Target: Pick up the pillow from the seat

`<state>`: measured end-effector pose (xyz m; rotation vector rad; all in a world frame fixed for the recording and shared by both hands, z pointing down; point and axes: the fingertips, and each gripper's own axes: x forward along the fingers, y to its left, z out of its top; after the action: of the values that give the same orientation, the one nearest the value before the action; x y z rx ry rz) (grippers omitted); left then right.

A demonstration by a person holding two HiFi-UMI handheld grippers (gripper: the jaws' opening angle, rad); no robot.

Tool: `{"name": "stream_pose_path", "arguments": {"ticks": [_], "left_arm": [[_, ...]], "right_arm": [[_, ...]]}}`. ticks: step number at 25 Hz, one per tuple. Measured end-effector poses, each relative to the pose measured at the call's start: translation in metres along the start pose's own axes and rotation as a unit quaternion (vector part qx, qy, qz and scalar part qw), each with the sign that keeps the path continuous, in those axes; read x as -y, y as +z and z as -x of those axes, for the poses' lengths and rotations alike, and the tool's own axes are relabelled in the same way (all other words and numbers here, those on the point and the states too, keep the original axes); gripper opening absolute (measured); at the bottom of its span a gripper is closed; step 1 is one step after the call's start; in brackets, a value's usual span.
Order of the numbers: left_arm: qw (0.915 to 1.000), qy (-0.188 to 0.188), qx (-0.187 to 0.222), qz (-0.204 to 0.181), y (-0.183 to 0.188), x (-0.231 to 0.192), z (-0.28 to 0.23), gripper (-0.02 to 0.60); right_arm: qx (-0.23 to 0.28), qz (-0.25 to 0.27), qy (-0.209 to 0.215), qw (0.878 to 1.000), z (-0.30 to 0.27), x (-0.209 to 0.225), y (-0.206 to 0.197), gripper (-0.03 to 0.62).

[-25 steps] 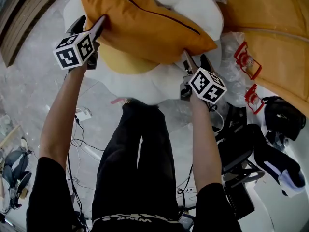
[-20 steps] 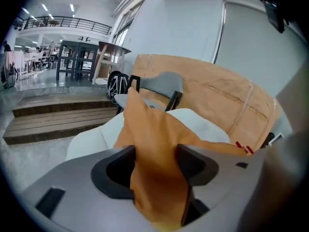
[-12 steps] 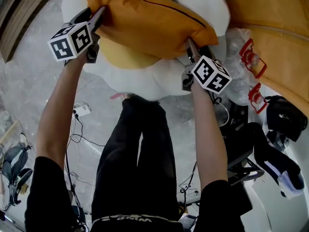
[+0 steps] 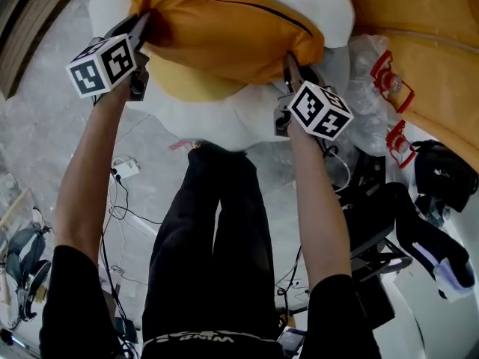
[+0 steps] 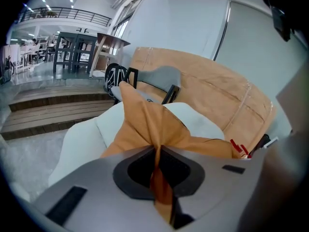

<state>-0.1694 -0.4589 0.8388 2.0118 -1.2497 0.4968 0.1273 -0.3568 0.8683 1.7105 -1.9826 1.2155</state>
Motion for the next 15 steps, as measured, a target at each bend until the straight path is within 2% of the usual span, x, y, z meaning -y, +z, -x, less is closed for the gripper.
{"name": "stream_pose_path", "arguments": {"ticks": [7, 15], "left_arm": [[0.9998, -0.016, 0.008, 0.007, 0.014, 0.015, 0.030, 0.029], [0.9995, -0.011, 0.026, 0.012, 0.059, 0.045, 0.124, 0.028]], "right_arm": [[0.018, 0.000, 0.012, 1.000, 0.027, -0.010, 0.013, 0.067], [0.053, 0.069, 0.049, 0.995, 0.100, -0.065, 0.090, 0.067]]}}
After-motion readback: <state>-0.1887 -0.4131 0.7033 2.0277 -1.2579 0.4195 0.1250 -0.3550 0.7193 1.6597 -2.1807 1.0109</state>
